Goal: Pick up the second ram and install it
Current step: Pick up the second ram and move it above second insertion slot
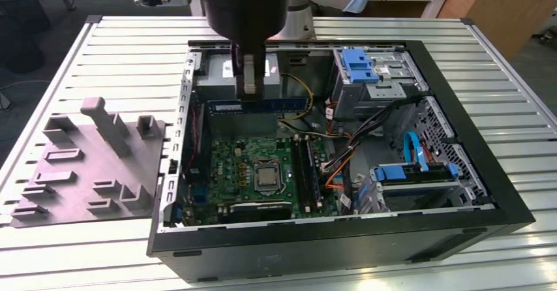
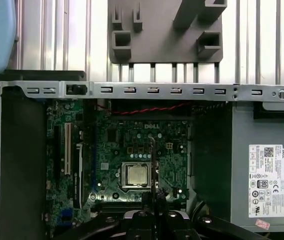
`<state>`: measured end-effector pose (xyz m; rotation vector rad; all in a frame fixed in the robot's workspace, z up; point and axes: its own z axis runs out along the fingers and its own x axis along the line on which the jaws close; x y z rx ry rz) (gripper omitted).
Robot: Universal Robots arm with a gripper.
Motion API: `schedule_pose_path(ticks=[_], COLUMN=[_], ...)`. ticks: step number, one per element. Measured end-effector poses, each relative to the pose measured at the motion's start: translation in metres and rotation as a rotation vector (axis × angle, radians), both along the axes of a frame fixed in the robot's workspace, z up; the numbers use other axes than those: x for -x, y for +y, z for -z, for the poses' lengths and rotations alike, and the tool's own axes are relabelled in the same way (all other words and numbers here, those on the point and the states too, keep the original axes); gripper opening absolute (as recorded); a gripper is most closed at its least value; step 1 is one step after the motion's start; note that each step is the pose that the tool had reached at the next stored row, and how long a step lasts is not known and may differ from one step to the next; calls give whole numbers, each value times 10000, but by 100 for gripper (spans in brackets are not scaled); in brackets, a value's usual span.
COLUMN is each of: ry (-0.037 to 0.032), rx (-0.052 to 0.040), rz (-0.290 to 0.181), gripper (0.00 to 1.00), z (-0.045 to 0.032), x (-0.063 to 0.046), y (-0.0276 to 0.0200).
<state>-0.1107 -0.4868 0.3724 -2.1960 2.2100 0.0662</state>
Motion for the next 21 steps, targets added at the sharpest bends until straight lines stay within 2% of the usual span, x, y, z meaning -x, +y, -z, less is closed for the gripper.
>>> schedule_pose_path(ticks=[11, 21], ry=[0, 0], rx=[0, 0], rz=[-1, 0], gripper=[14, 14], z=[188, 357], x=[-103, -110], y=[0, -5])
